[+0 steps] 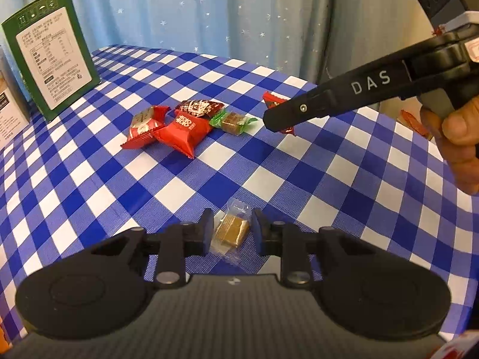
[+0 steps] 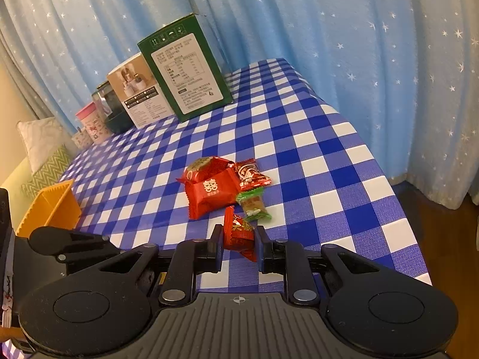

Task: Organize snacks
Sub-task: 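Carry the clear candy in the left tool while the right tool carries the red candy to the tray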

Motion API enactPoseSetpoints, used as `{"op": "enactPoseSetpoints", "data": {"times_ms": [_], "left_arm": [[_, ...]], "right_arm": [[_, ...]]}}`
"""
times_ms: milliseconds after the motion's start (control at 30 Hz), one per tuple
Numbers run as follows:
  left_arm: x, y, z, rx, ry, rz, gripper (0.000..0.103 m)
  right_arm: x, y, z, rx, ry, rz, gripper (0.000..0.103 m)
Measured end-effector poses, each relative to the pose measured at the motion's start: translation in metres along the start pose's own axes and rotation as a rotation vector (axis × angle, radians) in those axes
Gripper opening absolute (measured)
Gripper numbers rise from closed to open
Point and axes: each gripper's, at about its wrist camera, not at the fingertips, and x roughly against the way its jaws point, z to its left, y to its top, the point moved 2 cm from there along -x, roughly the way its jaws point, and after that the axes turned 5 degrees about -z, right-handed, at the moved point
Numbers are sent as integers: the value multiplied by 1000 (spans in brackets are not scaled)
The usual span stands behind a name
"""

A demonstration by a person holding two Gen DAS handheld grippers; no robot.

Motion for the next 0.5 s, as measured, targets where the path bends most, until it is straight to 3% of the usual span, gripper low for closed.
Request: {"op": "enactPoseSetpoints", "data": {"times_ms": [200, 500], "left_arm": [[10, -7, 4, 62, 55, -6, 20], [52, -4, 22, 177, 124, -81, 20]], "right_arm": [[4, 3, 15, 17, 6, -10, 21], [10, 8, 49, 26, 48, -38, 21]]}}
